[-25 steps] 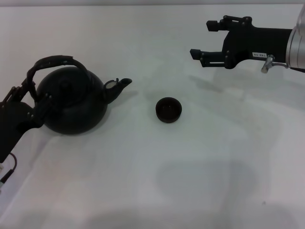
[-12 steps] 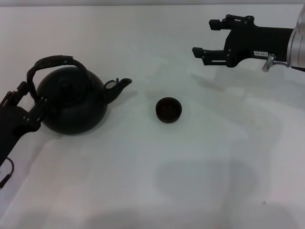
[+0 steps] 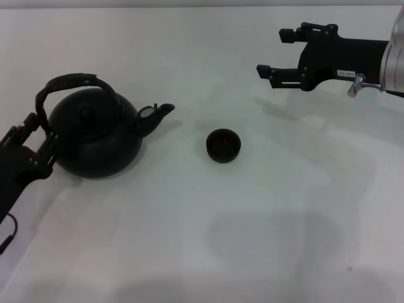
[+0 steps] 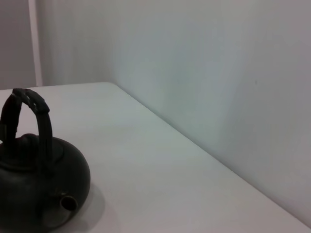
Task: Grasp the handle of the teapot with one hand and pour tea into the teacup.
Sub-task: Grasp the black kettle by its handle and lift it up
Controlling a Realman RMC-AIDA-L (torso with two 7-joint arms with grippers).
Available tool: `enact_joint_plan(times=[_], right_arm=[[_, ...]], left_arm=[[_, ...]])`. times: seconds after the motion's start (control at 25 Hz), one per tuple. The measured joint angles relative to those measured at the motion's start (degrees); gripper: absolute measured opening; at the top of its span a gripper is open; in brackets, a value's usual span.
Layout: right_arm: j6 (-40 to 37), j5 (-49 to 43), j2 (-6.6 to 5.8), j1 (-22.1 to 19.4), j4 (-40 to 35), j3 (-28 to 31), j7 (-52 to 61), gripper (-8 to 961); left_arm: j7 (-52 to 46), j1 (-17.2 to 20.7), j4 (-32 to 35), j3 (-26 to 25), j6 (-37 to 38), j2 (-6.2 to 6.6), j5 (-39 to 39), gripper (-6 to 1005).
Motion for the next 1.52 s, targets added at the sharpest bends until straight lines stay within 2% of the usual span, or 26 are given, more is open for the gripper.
enact_joint_plan(times=[0.08, 0.28, 0.48, 1.2, 1.52], right_arm=[[0.0, 0.0, 0.00, 0.0, 0.3, 0.0, 0.0, 841], [0.1, 0.0, -0.03, -0.1, 0.5, 0.0, -0.1, 841], [0.3, 0.0, -0.08, -0.3, 0.5, -0.1, -0.1, 841], [0.2, 0.0, -0.09, -0.2, 1.0, 0.0, -0.1, 840], [0.0, 0.0, -0.09, -0.1, 1.1, 0.0, -0.1, 840]], left_arm=[[0.0, 0.1, 0.0, 0.0, 0.0, 0.00, 0.0, 725], [-0.3, 0.1, 0.0, 0.0, -0.1, 0.23, 0.0, 576], [-1.2, -0.2, 0.5, -0.1, -0.5, 0.42, 0.0, 369], [-2.8, -0.9, 1.5, -0.1, 0.0, 0.53, 0.0, 267], [-5.1, -1.0, 1.6, -0.2, 0.0, 0.54, -2.9, 220]])
